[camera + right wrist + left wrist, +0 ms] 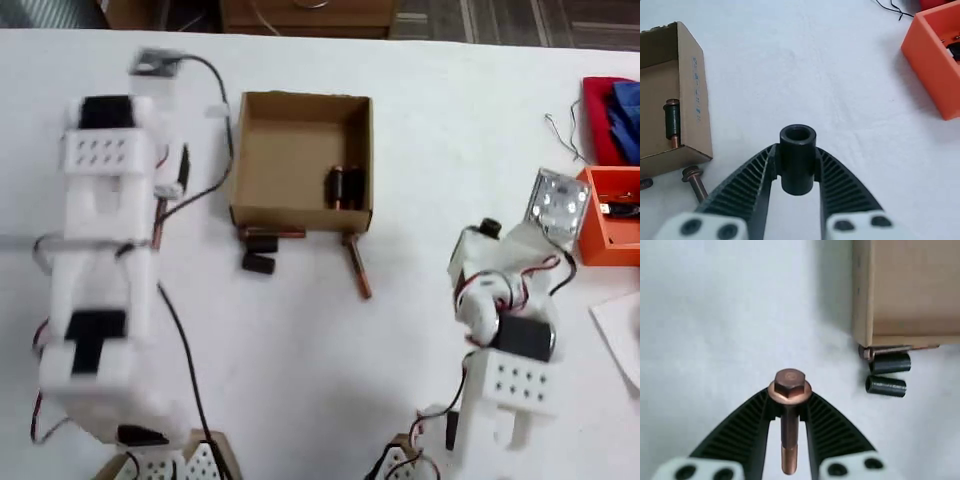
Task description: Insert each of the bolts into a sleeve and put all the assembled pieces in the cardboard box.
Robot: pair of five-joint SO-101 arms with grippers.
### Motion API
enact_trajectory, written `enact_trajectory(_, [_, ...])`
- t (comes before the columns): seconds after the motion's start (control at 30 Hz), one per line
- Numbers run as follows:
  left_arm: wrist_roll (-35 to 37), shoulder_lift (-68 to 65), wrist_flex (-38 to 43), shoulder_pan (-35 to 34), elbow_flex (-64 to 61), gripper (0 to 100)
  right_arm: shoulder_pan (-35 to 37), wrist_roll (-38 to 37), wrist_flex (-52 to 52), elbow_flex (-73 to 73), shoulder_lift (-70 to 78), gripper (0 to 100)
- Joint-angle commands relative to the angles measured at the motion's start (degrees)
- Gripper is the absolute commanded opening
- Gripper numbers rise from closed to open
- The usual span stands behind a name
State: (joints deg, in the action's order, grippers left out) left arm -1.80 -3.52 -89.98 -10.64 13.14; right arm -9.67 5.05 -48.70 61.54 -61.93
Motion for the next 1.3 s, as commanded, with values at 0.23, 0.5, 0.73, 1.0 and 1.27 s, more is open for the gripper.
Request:
enact_trajectory(0.23, [0.53,45.98,43.78,1.85,-56.4,2,12.7,-0.18,3.3,10.11,-20.44,2.4])
enact_trajectory(0.5, [6.59,56.0,62.15,6.15,-62.73,3,22.99,-0.18,17.63,19.6,-27.3,2.4])
enact_trajectory(0.73, [11.34,48.97,67.34,16.62,-54.99,3,30.2,-0.18,41.01,27.52,-28.35,2.1])
enact_trajectory(1.0, [11.43,41.32,54.59,30.24,-32.84,3,31.52,-0.18,44.44,29.45,-28.35,2.1])
enact_trajectory(1.27, [11.43,33.23,52.22,35.6,-22.02,3,31.69,-1.93,51.82,35.78,-28.62,2.1])
